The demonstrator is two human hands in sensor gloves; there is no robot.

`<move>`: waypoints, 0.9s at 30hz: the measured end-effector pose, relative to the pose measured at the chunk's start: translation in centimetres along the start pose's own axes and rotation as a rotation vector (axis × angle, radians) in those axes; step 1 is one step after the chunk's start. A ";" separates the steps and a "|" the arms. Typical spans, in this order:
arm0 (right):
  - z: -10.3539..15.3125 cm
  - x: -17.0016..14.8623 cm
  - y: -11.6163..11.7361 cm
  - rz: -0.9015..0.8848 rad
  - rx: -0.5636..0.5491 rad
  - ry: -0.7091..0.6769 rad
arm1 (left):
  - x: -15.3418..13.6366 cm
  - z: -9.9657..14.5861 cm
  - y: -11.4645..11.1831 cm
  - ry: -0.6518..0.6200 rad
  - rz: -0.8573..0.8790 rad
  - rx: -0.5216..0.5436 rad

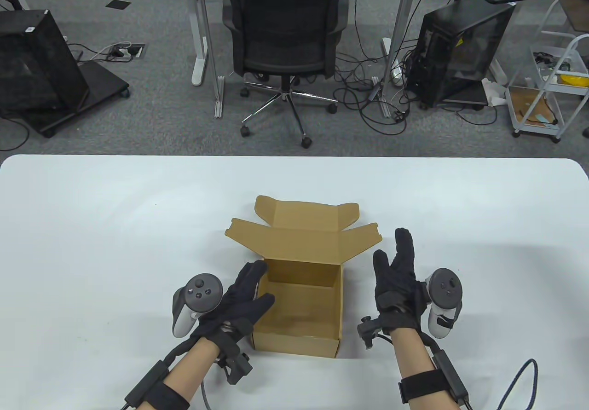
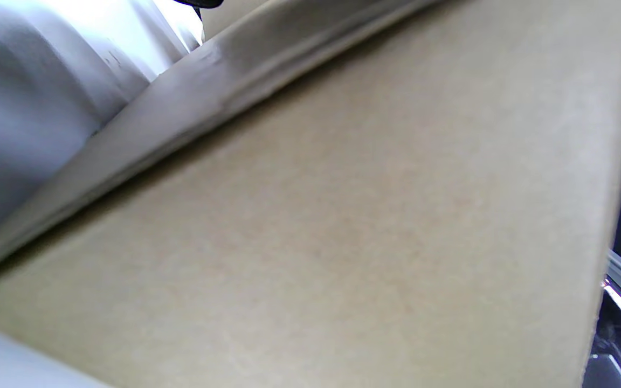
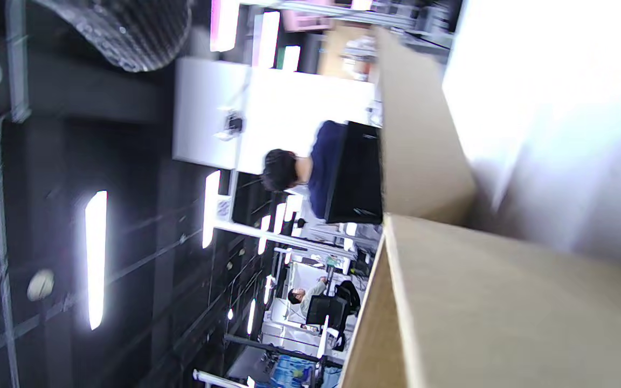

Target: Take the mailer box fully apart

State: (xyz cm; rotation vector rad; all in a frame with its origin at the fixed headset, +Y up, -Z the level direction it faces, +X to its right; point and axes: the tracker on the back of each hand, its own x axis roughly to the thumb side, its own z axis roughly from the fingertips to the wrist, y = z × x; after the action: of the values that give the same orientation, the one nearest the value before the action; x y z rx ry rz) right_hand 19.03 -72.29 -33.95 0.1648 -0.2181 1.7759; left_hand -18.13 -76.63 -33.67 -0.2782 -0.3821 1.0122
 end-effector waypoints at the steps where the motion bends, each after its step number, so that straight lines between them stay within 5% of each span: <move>1: 0.2 0.9 0.7 0.099 0.043 -0.066 | 0.0 0.0 0.0 0.000 -0.004 0.001; 5: 0.7 2.7 4.4 0.257 0.256 -0.178 | 0.0 0.0 0.1 0.005 -0.009 0.009; 10: 0.7 3.2 9.4 0.423 0.605 -0.126 | 0.0 0.0 0.0 0.020 -0.006 0.015; 14: 0.7 4.0 11.9 0.873 0.688 -0.174 | 0.0 0.0 -0.1 0.026 0.000 0.013; 19: 0.4 3.8 14.9 1.260 0.866 0.015 | 0.1 0.0 -0.2 0.033 0.033 0.016; 27: 0.3 3.0 17.5 1.503 0.941 0.026 | 0.1 0.0 -0.2 0.044 0.073 0.017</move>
State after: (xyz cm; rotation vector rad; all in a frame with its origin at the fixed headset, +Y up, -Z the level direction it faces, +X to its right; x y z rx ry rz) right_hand 1.33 -73.07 -33.97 0.7978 0.7552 3.2474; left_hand -17.92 -76.66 -33.59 -0.2999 -0.3251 1.0788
